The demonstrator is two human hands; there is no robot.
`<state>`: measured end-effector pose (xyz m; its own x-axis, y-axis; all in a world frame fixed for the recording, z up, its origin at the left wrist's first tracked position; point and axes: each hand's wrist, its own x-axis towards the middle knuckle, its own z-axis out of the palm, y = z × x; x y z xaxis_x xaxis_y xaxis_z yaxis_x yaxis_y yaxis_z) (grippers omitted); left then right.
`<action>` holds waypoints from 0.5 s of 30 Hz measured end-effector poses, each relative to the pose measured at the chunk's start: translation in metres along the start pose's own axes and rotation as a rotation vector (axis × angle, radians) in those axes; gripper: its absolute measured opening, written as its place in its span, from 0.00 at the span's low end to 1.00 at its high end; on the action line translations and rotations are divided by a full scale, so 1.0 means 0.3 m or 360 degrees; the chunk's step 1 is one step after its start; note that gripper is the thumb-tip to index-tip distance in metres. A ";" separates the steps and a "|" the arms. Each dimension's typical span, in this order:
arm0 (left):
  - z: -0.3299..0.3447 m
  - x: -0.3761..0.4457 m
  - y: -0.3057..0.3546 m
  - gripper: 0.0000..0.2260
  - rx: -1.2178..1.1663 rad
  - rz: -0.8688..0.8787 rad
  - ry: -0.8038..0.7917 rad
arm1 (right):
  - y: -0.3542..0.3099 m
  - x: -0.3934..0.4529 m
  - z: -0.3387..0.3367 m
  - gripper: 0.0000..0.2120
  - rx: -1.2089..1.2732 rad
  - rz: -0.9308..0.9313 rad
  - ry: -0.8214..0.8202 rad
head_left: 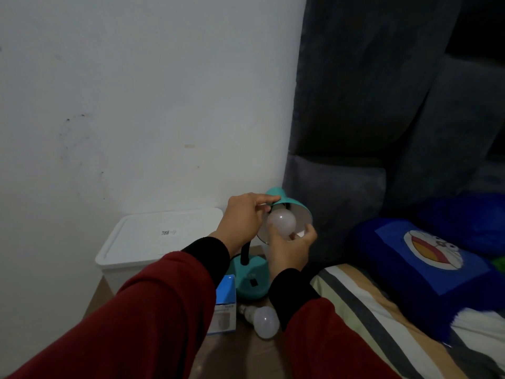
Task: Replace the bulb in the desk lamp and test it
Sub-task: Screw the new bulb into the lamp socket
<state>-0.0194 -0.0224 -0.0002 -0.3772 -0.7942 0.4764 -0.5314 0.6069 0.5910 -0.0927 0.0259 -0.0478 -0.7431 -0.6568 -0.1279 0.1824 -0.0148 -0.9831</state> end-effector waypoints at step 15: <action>0.002 0.000 0.003 0.15 0.0024 -0.0011 -0.0001 | 0.000 -0.007 0.020 0.35 0.0136 0.0125 -0.0035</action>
<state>-0.0203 -0.0217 0.0000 -0.3740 -0.7982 0.4722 -0.5454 0.6011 0.5842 -0.0873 0.0229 -0.0469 -0.7101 -0.6749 -0.2005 0.2947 -0.0264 -0.9552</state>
